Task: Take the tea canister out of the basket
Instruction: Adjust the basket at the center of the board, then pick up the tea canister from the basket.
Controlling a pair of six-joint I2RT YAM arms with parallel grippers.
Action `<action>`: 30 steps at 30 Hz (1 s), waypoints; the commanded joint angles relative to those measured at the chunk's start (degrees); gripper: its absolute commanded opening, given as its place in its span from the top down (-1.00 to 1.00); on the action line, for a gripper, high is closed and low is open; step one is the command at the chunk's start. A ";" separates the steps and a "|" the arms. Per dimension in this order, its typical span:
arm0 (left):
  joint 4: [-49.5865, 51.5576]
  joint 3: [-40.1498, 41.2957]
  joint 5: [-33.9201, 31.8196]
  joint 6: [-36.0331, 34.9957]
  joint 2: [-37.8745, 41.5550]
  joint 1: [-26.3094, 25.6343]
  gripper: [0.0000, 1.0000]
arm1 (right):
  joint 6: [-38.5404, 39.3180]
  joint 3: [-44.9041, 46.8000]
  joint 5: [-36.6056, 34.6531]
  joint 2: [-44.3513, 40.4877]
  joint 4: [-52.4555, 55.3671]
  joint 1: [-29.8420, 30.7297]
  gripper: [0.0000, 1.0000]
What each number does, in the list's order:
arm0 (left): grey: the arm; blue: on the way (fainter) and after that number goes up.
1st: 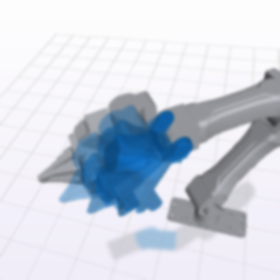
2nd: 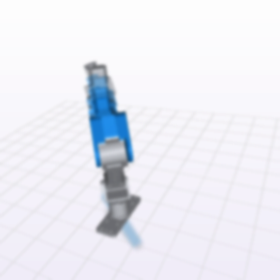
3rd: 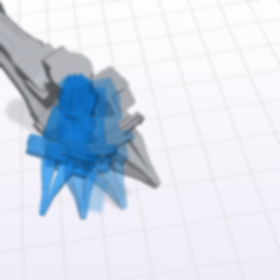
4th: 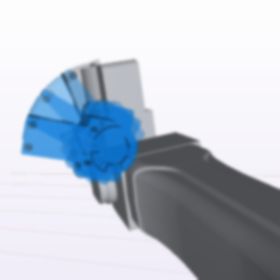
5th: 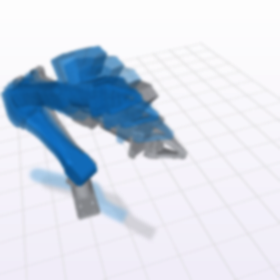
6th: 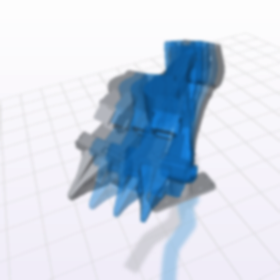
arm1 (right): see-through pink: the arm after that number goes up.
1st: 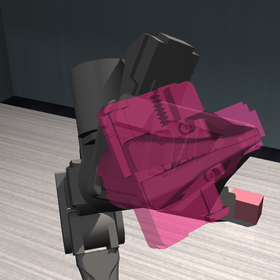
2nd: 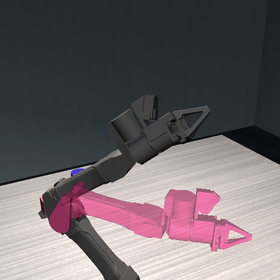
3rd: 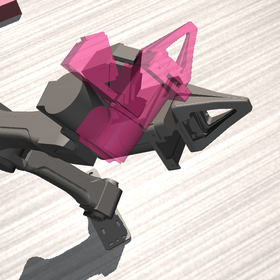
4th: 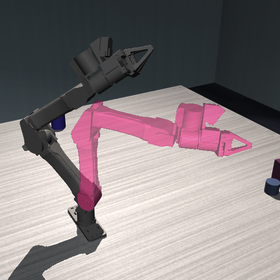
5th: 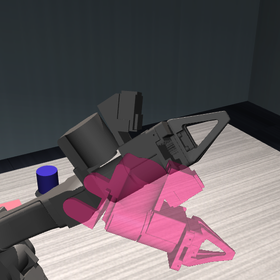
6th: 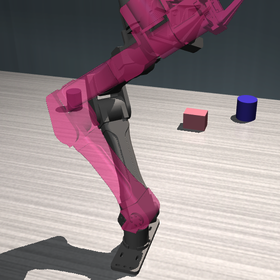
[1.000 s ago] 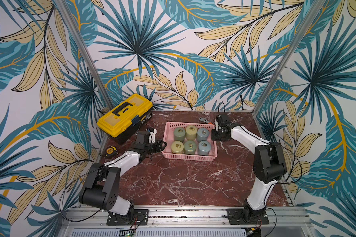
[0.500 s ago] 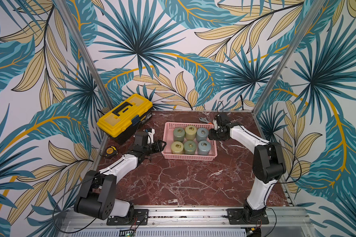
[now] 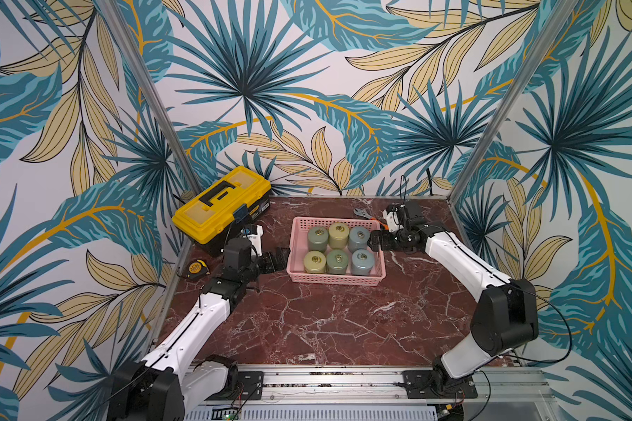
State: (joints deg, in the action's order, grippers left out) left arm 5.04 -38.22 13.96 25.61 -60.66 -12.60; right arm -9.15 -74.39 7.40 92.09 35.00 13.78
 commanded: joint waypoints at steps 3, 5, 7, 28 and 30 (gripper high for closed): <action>-2.09 5.16 -1.54 -4.66 6.13 0.03 -1.00 | 6.81 4.32 2.18 -4.66 3.76 1.63 -0.98; -5.91 7.83 -1.82 -5.55 7.78 -0.05 -1.00 | 9.52 5.50 1.69 -6.03 3.76 2.36 -0.99; -10.16 10.64 -0.68 -7.88 8.90 -0.04 -1.00 | 11.93 6.31 1.64 -7.07 3.80 3.21 -0.99; -23.76 21.08 0.78 -6.97 13.16 -0.05 -1.00 | 18.55 -0.96 -2.40 2.81 7.07 8.68 -0.99; -23.76 21.16 0.76 -7.06 13.12 -0.01 -1.00 | 18.73 -1.47 -2.45 3.80 7.08 8.80 -0.99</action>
State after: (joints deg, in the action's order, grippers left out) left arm -17.19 -19.00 15.35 19.68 -48.29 -12.62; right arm 8.36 -74.46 5.76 94.59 40.60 22.20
